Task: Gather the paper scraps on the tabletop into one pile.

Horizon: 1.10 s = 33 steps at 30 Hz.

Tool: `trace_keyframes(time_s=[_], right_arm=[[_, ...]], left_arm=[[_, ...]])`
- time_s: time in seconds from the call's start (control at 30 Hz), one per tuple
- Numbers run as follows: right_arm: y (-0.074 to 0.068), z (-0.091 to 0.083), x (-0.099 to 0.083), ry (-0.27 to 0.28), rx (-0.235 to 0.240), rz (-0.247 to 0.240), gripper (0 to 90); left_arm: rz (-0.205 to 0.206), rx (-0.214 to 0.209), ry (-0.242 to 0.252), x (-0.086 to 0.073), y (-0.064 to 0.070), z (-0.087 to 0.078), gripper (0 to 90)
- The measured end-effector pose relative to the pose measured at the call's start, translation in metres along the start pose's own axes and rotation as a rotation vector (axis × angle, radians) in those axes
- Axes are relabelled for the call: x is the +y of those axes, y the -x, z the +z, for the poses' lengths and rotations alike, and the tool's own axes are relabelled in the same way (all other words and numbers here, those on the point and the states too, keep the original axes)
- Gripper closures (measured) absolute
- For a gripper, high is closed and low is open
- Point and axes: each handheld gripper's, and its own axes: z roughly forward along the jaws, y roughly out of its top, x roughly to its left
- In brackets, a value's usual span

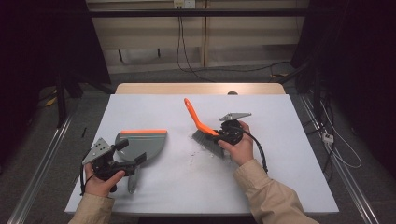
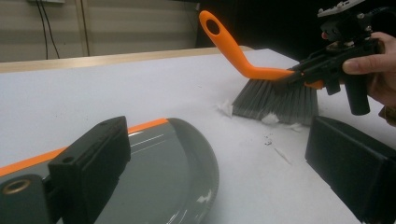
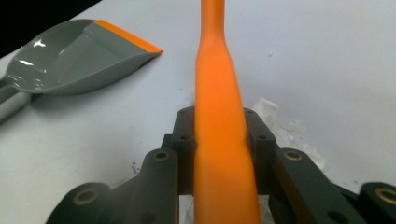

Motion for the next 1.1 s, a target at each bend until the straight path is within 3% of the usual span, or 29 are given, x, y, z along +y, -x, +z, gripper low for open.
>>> trace_keyframes(time_s=[0.23, 0.33, 0.43, 0.47, 0.5, 0.6, 0.73, 0.83, 0.87, 0.93, 1.1], right_arm=[[-0.015, -0.015, 0.002, 0.043, 0.075, 0.030, 71.8], [-0.025, -0.019, -0.002, 0.027, 0.089, 0.007, 71.7], [-0.031, -0.020, -0.012, 0.012, 0.117, 0.019, 71.8], [-0.031, -0.020, -0.012, 0.012, 0.117, 0.019, 71.8], [-0.034, -0.019, -0.018, 0.016, 0.144, 0.051, 71.7], [-0.039, -0.016, -0.020, 0.014, 0.167, 0.045, 71.7], [-0.053, 0.000, -0.024, -0.017, 0.248, 0.049, 71.7], [-0.046, 0.006, -0.025, -0.045, 0.211, 0.034, 71.7], [-0.039, 0.006, -0.025, -0.041, 0.214, 0.064, 71.6], [-0.028, 0.004, -0.022, -0.028, 0.161, 0.053, 71.6], [-0.007, 0.002, -0.013, 0.009, 0.099, 0.070, 71.8]], left_arm=[[0.004, -0.002, -0.002, 0.000, 0.002, 0.001, 6.3], [0.006, 0.000, -0.001, 0.000, 0.002, 0.001, 6.3], [0.007, -0.001, -0.005, 0.000, 0.003, 0.001, 6.3], [0.007, -0.001, -0.005, 0.000, 0.003, 0.001, 6.3], [0.011, 0.000, -0.010, 0.000, 0.003, 0.002, 6.3], [0.010, 0.000, -0.010, 0.000, 0.004, 0.003, 6.3], [0.009, -0.002, -0.011, -0.001, 0.003, 0.003, 6.3], [0.007, -0.002, -0.008, 0.000, 0.002, 0.002, 6.3], [0.007, -0.002, -0.008, 0.000, 0.002, 0.002, 6.3], [0.004, 0.001, -0.007, 0.000, 0.003, 0.002, 6.3], [0.005, -0.001, -0.010, 0.000, 0.002, 0.003, 6.3]])
